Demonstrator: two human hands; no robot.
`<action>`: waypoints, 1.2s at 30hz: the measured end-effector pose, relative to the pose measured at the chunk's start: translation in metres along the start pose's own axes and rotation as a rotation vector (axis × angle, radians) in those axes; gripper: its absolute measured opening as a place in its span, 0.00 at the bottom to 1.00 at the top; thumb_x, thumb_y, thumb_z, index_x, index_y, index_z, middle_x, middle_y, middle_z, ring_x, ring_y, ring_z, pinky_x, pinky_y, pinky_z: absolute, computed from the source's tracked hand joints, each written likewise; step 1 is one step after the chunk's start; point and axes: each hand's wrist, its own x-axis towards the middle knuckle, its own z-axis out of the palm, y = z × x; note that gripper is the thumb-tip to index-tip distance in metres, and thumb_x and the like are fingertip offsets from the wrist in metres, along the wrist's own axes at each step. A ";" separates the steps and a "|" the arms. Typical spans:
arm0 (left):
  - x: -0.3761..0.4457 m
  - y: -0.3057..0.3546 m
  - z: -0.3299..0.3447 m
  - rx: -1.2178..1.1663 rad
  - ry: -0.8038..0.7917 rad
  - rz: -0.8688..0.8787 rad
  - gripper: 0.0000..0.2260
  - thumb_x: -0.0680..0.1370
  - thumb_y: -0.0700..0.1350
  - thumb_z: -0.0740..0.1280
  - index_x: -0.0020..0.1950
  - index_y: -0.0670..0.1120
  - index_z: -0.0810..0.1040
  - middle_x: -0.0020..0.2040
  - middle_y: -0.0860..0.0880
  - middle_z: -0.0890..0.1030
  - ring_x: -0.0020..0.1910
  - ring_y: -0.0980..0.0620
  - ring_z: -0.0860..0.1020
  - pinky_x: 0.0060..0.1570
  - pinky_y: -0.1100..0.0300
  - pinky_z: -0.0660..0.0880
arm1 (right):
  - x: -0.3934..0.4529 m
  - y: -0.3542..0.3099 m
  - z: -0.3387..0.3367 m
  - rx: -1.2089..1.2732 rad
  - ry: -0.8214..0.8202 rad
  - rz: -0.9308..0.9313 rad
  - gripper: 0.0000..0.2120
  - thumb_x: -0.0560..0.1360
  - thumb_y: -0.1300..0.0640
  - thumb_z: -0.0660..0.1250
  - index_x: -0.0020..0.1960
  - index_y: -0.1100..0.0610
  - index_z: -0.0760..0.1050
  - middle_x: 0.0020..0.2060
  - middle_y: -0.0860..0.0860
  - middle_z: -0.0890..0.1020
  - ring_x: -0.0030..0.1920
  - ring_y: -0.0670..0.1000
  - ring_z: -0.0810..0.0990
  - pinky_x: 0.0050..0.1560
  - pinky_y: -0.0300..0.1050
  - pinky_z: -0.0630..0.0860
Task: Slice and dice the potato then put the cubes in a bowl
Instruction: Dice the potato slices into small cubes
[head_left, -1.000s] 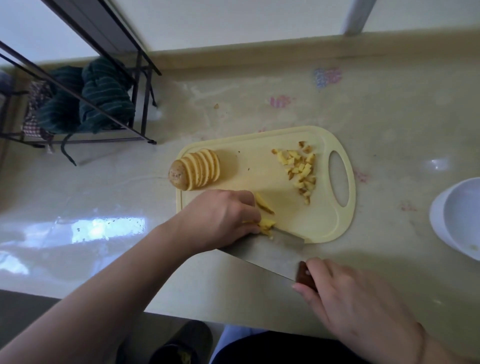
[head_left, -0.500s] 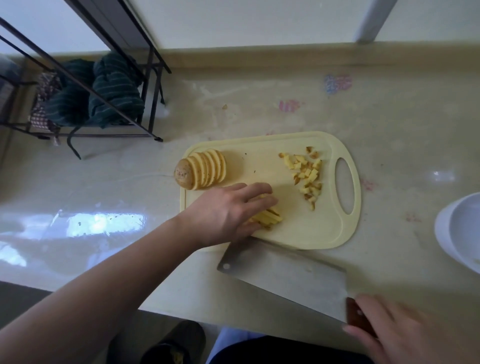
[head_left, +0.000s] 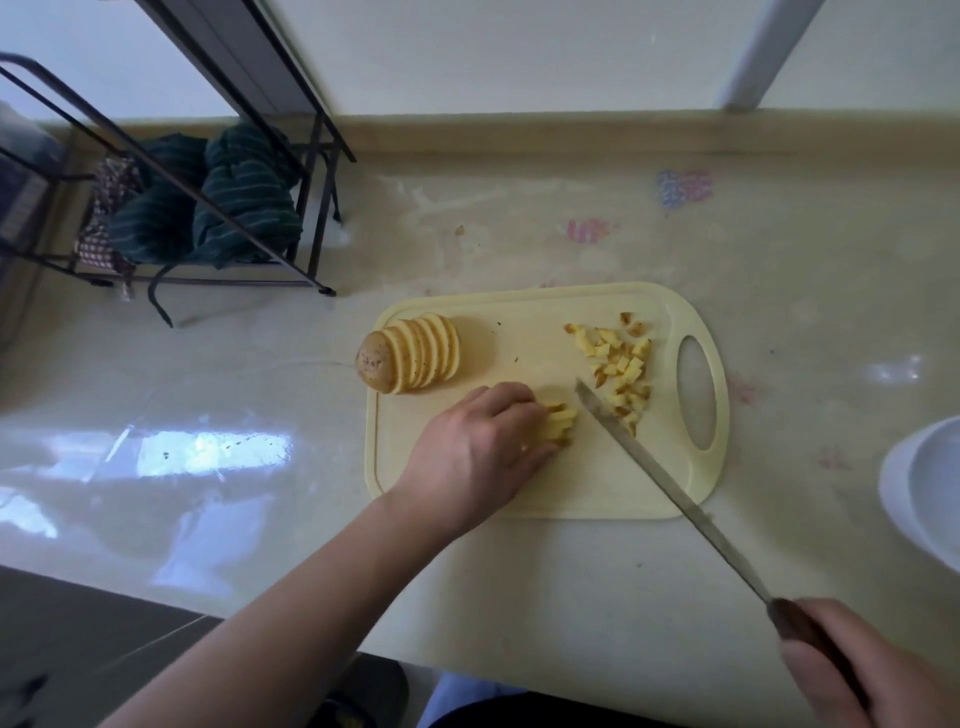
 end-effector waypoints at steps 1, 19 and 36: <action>0.002 0.000 -0.005 -0.046 0.000 -0.044 0.14 0.81 0.50 0.66 0.58 0.41 0.84 0.55 0.45 0.83 0.47 0.45 0.82 0.43 0.53 0.82 | 0.001 -0.021 0.004 -0.045 0.015 -0.017 0.22 0.68 0.26 0.52 0.45 0.40 0.73 0.29 0.41 0.78 0.30 0.41 0.77 0.30 0.34 0.72; 0.026 -0.023 -0.014 0.183 -0.139 0.161 0.10 0.73 0.30 0.73 0.51 0.40 0.84 0.45 0.44 0.80 0.40 0.42 0.78 0.26 0.51 0.77 | -0.007 -0.047 0.007 0.102 0.013 0.092 0.27 0.66 0.28 0.54 0.51 0.47 0.73 0.24 0.50 0.76 0.22 0.46 0.73 0.27 0.40 0.70; 0.021 0.005 0.016 0.016 0.268 -0.148 0.03 0.75 0.34 0.72 0.47 0.38 0.82 0.44 0.43 0.81 0.40 0.43 0.79 0.35 0.49 0.79 | 0.038 -0.075 0.004 0.288 -0.121 0.063 0.33 0.66 0.24 0.54 0.46 0.53 0.73 0.25 0.51 0.71 0.23 0.47 0.65 0.25 0.39 0.62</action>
